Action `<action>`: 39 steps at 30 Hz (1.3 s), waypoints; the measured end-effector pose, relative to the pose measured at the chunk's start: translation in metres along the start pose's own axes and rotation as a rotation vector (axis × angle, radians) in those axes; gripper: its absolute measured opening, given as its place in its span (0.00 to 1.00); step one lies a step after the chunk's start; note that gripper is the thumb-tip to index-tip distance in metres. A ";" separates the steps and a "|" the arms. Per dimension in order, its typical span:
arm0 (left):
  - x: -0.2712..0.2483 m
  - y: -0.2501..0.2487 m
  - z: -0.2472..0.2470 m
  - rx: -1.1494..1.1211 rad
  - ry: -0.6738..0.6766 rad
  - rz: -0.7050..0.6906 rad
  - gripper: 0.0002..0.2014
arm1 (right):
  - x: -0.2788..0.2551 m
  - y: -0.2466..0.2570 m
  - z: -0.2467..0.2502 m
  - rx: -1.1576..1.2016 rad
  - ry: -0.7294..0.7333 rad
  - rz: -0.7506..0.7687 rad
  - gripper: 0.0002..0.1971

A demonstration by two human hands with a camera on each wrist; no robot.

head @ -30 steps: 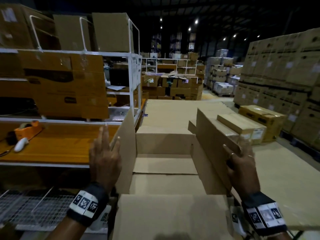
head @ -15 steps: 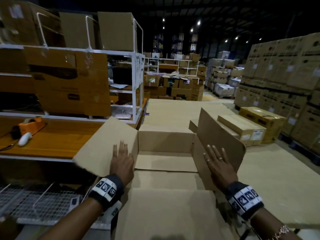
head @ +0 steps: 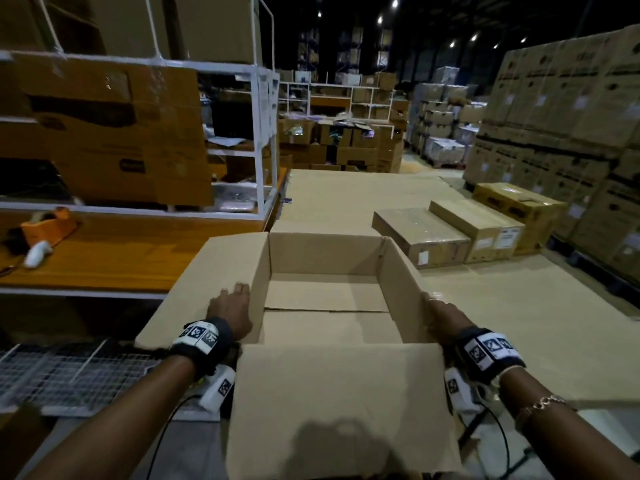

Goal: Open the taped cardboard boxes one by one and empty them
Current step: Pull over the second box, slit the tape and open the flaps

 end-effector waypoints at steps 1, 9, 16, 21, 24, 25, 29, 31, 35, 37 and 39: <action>0.001 0.002 0.002 -0.004 0.014 -0.016 0.37 | 0.000 0.001 0.001 -0.007 0.009 0.008 0.38; -0.051 -0.048 0.008 -0.220 0.070 -0.311 0.47 | -0.044 0.065 -0.010 -0.020 0.045 0.274 0.42; -0.093 -0.093 -0.028 -0.267 -0.023 -0.554 0.27 | -0.073 0.101 -0.059 0.020 0.020 0.623 0.32; -0.092 -0.093 -0.031 -0.322 -0.139 -0.515 0.21 | -0.072 0.102 -0.070 0.101 -0.152 0.622 0.19; -0.098 -0.098 -0.028 -0.342 -0.188 -0.476 0.18 | -0.075 0.107 -0.070 0.110 -0.220 0.609 0.17; -0.099 -0.099 -0.029 -0.345 -0.187 -0.463 0.17 | -0.076 0.106 -0.071 0.117 -0.222 0.603 0.17; -0.100 -0.101 -0.028 -0.355 -0.171 -0.453 0.20 | -0.079 0.103 -0.068 0.088 -0.201 0.598 0.19; -0.100 -0.106 -0.024 -0.439 -0.171 -0.462 0.19 | -0.081 0.100 -0.066 0.077 -0.173 0.598 0.22; -0.110 -0.136 -0.010 -0.574 -0.233 -0.516 0.20 | -0.094 0.077 -0.054 0.095 -0.221 0.610 0.27; -0.114 -0.155 -0.002 -0.592 -0.255 -0.552 0.22 | -0.102 0.058 -0.043 0.168 -0.261 0.617 0.27; -0.117 -0.175 0.006 -0.612 -0.268 -0.588 0.22 | -0.109 0.036 -0.032 0.261 -0.335 0.640 0.25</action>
Point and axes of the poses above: each hand's wrist, its own x-axis towards the middle knuckle, its own z-axis out of the back of the hand, y = z × x, the point moved 4 cm from there along x, towards the middle knuckle, and after that the axes turned 9 degrees about y, right-handed, at the moved point
